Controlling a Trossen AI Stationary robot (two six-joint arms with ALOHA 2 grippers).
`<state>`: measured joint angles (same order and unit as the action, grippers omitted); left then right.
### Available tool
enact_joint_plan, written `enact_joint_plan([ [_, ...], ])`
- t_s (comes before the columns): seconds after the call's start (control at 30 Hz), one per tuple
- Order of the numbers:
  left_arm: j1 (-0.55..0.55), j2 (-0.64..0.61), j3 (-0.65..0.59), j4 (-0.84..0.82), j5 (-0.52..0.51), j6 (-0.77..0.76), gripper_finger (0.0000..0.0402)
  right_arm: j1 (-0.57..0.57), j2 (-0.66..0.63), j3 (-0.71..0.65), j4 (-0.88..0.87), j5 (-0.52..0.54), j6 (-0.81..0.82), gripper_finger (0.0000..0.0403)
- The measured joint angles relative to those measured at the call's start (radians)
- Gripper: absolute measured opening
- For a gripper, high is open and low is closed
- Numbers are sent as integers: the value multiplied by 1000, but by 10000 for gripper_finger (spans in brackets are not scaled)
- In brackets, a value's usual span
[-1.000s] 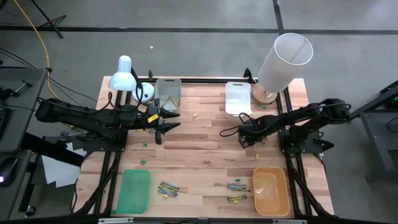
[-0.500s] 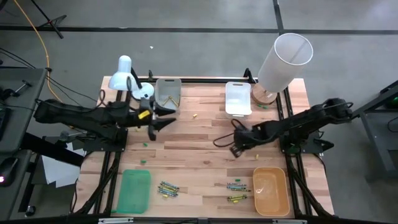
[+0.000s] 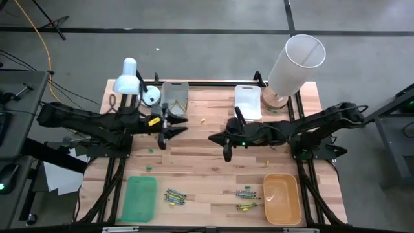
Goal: Sort crayons
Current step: Put the yellow crayon into the gray bin
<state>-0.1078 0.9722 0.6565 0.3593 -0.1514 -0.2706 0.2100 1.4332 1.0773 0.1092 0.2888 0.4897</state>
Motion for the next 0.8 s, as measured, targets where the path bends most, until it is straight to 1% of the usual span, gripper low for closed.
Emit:
enact_joint_plan([
  [0.1,0,67,-1,66,42,16,170,0,2,40,-16,6,-43,2],
  [0.2,0,70,-3,44,63,-4,170,0,1,47,-27,9,-43,1],
  [0.47,0,-42,-2,-114,66,-16,170,2,1,47,-82,5,-18,0],
  [0.57,0,-83,-2,-205,65,-52,170,3,1,47,-81,-18,-16,0],
  [0.67,-1,-112,-2,-369,61,-112,170,3,1,47,-96,-31,-17,0],
  [0.8,-20,-117,0,-587,38,-175,170,3,1,47,-136,-32,-6,0],
])
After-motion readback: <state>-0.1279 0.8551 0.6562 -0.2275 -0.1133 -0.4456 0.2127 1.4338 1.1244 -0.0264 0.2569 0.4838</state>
